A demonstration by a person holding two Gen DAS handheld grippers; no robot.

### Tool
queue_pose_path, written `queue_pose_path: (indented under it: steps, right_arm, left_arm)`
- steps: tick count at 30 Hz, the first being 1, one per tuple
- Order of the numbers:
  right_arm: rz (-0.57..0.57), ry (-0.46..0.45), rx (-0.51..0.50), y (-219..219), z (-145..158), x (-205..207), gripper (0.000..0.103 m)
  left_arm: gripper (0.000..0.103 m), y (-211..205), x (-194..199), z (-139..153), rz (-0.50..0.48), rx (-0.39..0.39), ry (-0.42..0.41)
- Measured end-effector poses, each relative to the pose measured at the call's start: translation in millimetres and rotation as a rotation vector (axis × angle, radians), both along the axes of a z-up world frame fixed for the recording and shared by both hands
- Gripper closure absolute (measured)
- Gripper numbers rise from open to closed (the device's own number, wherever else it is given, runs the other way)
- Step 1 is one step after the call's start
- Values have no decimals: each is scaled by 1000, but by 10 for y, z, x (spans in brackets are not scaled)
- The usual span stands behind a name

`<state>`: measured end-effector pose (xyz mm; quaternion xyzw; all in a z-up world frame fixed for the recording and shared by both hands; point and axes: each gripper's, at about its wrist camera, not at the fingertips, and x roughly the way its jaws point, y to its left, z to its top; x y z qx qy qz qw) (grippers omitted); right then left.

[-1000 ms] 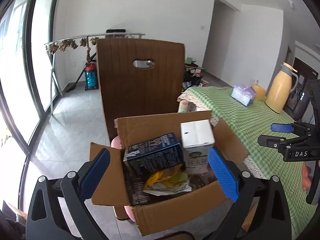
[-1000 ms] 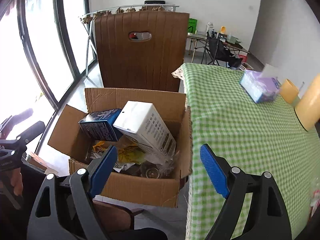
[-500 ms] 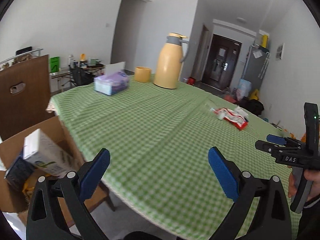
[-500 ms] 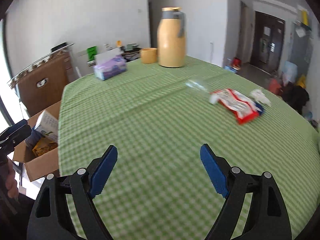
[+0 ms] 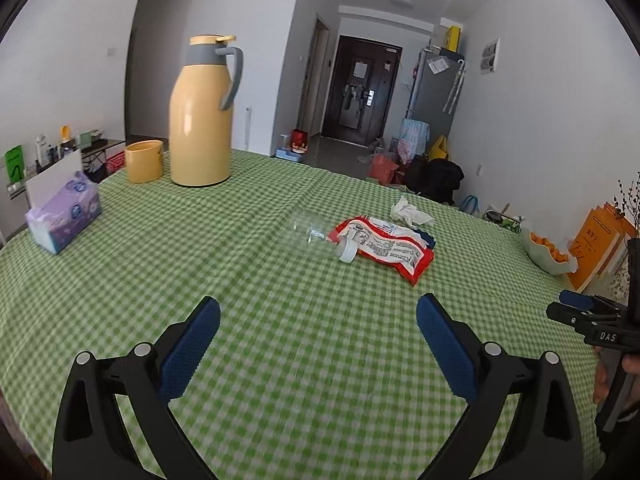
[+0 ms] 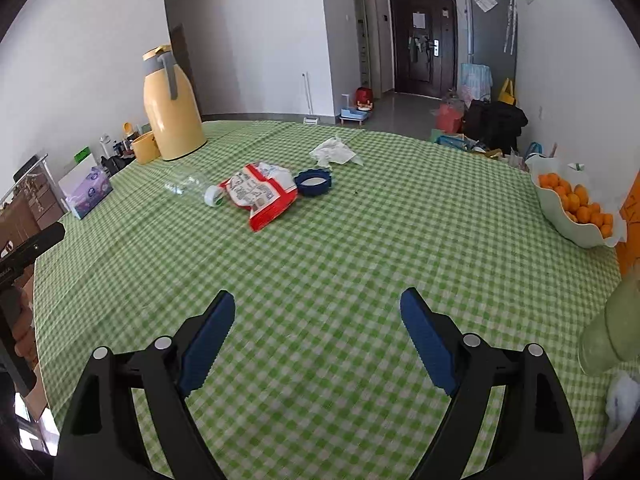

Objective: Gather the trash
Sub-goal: 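Grasp the clear plastic bottle with the left gripper while the right gripper grasps the white tissue, then carry the bottle and tissue in both grippers over the cardboard box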

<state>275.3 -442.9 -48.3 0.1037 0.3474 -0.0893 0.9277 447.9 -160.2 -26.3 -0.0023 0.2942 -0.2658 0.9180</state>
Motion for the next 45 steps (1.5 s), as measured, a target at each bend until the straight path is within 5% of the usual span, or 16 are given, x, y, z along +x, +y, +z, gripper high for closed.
queue_pose_path:
  steps: [7, 13, 15, 18, 20, 22, 25, 27, 36, 45]
  right_arm:
    - [-32, 11, 60, -610, 77, 1069, 22]
    - [28, 61, 73, -838, -103, 2275, 22]
    - [42, 83, 72, -862, -211, 2637, 22]
    - [53, 134, 59, -862, -402, 3064, 22]
    - [58, 183, 56, -870, -540, 3261, 30]
    - [48, 228, 68, -867, -674, 3371, 54]
    - [52, 228, 112, -874, -671, 3307, 89]
    - [33, 217, 72, -853, -569, 3188, 93]
    - [36, 58, -30, -513, 388, 2087, 94]
    - [147, -87, -75, 438, 1022, 1064, 94]
  left_arm:
    - [8, -591, 1360, -261, -67, 69, 55]
    - [8, -874, 2156, -547, -148, 42, 248]
    - [21, -930, 2272, -607, -148, 47, 268]
    - [55, -898, 2249, -674, -160, 7, 314]
    - [74, -908, 2162, -653, -192, -21, 336]
    - [83, -903, 1990, -596, -247, -37, 324]
    - [101, -927, 1656, -459, -295, 2, 285]
    - [101, -938, 1415, -379, -288, 59, 255]
    - [101, -223, 536, 396, -198, -49, 150]
    - [101, 742, -412, 995, -29, -84, 19]
